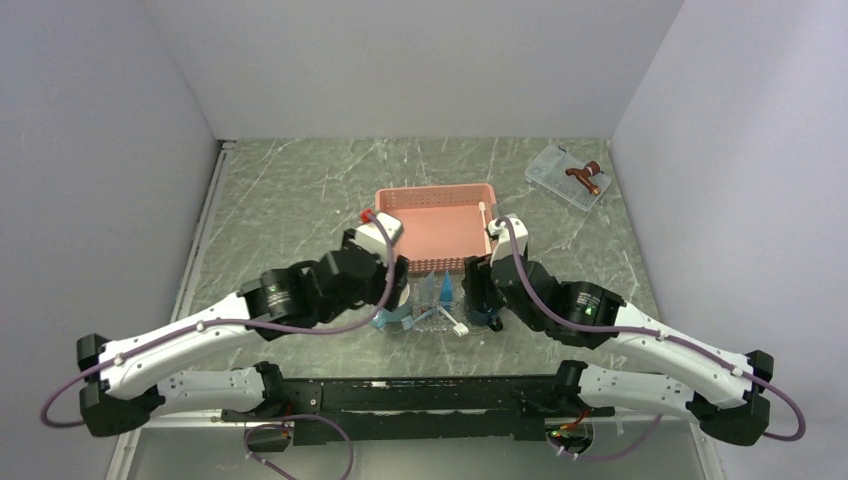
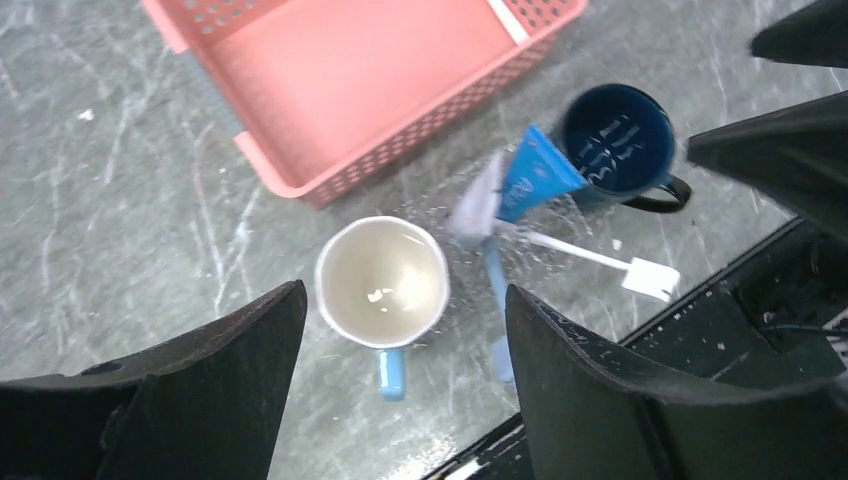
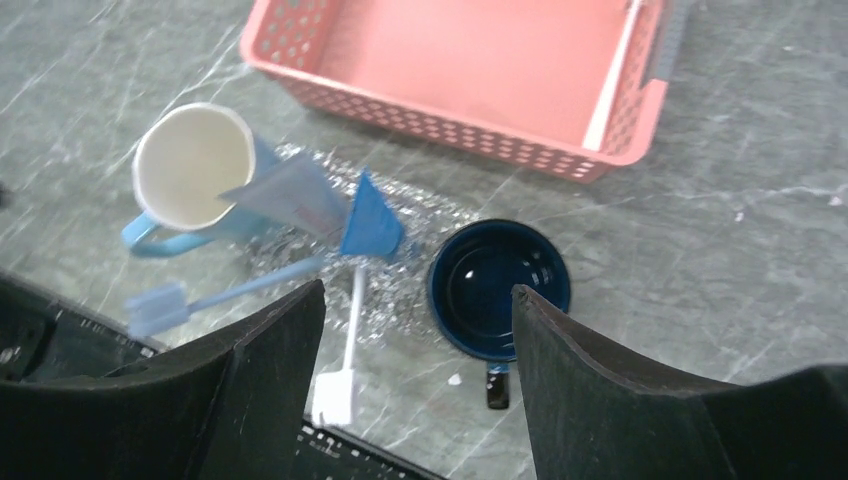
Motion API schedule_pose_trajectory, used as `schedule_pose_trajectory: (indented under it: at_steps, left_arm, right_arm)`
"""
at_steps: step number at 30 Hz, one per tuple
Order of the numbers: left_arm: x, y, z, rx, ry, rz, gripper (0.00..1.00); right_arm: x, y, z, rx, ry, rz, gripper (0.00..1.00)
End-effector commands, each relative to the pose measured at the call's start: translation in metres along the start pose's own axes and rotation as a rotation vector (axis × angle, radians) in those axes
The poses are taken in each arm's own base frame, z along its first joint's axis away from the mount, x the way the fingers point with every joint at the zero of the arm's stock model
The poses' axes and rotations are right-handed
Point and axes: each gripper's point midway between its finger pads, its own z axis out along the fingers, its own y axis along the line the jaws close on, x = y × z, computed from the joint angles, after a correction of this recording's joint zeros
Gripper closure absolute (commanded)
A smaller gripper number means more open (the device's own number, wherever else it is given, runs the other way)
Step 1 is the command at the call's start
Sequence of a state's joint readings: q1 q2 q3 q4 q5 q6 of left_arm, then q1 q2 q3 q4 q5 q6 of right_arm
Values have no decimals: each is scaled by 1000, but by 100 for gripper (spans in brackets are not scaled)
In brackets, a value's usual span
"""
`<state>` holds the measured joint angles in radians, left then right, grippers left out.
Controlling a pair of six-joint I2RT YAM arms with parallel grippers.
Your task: Prepare toiletry sets of a toothbrush and toothpaste on the tray
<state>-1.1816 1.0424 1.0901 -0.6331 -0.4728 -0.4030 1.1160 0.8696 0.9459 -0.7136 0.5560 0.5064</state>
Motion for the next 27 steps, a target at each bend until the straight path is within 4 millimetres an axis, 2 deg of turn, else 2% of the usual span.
schedule_pose_trajectory:
  at_steps: [1,10,12,13,20,24,27]
  left_arm:
    - [-12,24,-8,18,-45,-44,22]
    - [-24,78,-23,-112,-104,-67,14]
    - [-27,87,-29,-142,-114,-81,2]
    - [-30,92,-32,-158,-122,-87,1]
    - [-43,120,-47,-236,-169,-99,1]
    - [-52,141,-53,-298,-180,-108,0]
    - [-58,157,-56,-340,-192,-124,1]
  right_arm:
    - [-30,-17,7,29,-58,33,29]
    - [-45,-60,32,119,-109,116,23]
    - [-49,-68,37,130,-114,131,22]
    - [-50,-72,39,139,-117,138,20]
    - [-62,-108,48,208,-147,220,7]
    - [-72,-133,43,236,-192,275,1]
    - [-78,-153,36,269,-232,304,0]
